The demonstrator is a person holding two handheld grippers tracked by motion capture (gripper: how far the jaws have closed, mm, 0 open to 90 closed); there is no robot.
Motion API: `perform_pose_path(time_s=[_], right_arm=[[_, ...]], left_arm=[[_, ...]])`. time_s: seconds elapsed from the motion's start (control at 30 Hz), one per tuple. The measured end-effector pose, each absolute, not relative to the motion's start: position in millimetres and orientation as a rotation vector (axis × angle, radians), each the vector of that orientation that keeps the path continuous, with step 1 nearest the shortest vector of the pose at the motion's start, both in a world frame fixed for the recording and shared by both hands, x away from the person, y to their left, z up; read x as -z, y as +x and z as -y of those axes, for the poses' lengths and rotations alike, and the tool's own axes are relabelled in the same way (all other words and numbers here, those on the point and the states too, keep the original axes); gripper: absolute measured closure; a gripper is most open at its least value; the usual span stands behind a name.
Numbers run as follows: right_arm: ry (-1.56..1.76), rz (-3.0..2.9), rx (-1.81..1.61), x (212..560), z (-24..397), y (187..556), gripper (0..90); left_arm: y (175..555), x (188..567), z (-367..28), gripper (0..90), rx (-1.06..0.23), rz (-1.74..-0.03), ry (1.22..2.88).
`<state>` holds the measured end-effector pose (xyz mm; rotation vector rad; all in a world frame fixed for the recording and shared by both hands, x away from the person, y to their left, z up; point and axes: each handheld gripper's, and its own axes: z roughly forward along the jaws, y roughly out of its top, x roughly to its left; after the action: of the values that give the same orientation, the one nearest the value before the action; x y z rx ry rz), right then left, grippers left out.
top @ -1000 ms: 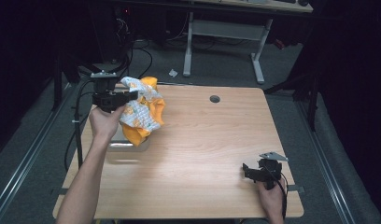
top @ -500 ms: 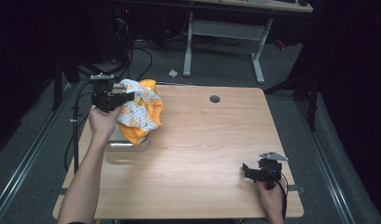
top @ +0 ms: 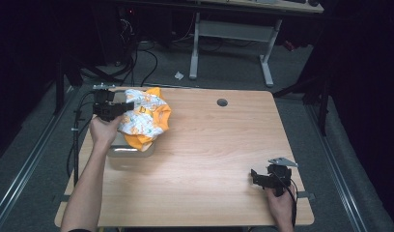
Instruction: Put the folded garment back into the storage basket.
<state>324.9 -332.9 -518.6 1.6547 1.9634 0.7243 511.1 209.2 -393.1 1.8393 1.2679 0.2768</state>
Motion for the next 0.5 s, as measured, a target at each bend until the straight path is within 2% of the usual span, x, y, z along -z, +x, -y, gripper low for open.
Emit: perform_pose_path(time_s=[0.5], right_arm=[[1.654, -1.964, -0.724, 519, 333, 325, 7.2]], left_arm=[[517, 420, -217, 83.1, -0.332, -1.333, 1.911]])
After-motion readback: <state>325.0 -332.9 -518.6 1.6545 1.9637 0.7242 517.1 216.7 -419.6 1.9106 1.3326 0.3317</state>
